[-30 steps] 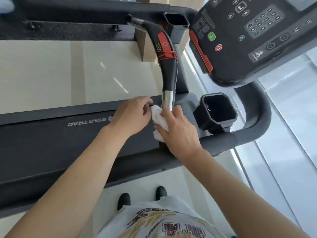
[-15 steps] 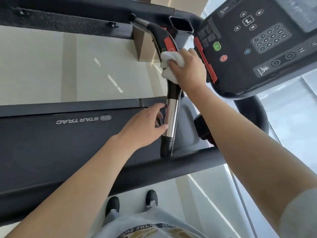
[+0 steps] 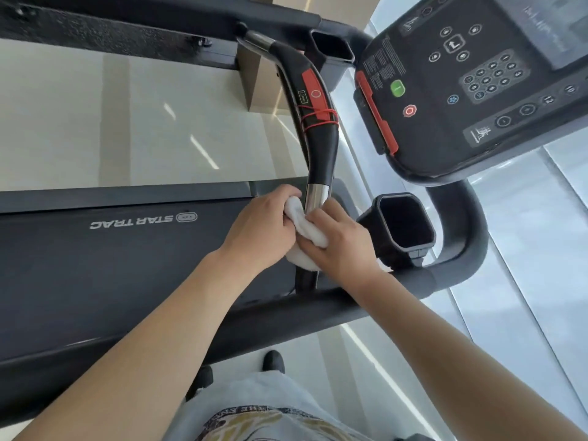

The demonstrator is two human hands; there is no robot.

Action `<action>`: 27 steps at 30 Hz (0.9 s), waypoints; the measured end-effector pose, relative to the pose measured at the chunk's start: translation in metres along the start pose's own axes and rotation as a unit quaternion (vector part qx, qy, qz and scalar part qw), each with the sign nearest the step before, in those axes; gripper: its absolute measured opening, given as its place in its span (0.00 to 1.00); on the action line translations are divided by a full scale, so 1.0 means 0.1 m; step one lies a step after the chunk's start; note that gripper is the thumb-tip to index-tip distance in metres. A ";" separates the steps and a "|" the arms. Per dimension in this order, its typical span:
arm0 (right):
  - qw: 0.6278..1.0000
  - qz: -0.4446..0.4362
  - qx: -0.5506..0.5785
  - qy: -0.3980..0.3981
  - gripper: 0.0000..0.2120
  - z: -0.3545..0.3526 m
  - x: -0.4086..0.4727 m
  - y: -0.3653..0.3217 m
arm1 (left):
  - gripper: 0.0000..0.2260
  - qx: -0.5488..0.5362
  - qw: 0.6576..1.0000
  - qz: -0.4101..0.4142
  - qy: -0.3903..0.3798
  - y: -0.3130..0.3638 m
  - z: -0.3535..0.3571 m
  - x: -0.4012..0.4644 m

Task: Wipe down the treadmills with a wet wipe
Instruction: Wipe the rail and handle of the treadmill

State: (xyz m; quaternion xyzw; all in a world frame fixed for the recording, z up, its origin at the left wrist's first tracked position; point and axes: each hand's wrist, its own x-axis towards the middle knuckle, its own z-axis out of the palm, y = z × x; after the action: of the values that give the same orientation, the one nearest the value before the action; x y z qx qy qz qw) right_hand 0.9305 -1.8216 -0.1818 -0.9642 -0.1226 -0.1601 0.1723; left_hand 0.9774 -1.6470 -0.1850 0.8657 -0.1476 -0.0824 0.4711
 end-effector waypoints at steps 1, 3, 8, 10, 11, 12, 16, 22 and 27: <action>1.000 -0.010 -0.005 0.004 0.11 -0.01 0.09 0.04 | 0.17 -0.004 1.000 0.001 0.005 -0.01 0.00 0.01; 1.000 -0.004 0.003 0.006 0.11 -0.02 0.37 0.12 | 0.15 -0.020 1.000 0.004 0.019 -0.01 -0.03 0.03; 0.996 0.054 -0.005 0.065 0.13 -0.10 1.26 0.31 | 0.28 0.006 0.998 0.005 -0.065 0.00 0.01 0.00; 0.995 0.069 -0.010 0.065 0.12 -0.13 1.52 0.40 | 0.30 0.012 0.996 0.013 -0.090 0.00 0.02 -0.02; 0.995 0.079 -0.014 0.060 0.11 -0.15 1.61 0.44 | 0.31 0.011 0.996 0.014 -0.092 0.01 0.02 -0.02; 0.994 0.090 -0.018 0.056 0.11 -0.16 1.66 0.47 | 0.31 0.008 0.996 0.016 -0.091 0.01 0.01 -0.03; 0.992 0.106 0.003 0.062 0.09 -0.14 1.56 0.40 | 0.32 0.009 0.996 0.011 -0.090 0.02 -0.02 -0.04; 0.994 0.068 0.077 0.023 0.14 -0.06 0.42 0.11 | 0.12 0.005 0.996 0.003 -0.094 -0.01 -0.02 0.00; 0.997 -0.041 0.048 -0.046 0.14 -0.07 -0.12 -0.05 | 0.23 -0.001 0.997 -0.033 -0.069 -0.08 -0.10 0.03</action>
State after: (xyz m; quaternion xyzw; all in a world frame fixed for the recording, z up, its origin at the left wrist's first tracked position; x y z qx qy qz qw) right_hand 0.9165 -1.8220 -0.1780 -0.9553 -0.1775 -0.1163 0.2057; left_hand 0.9847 -1.6361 -0.1859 0.8617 -0.1512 -0.1579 0.4580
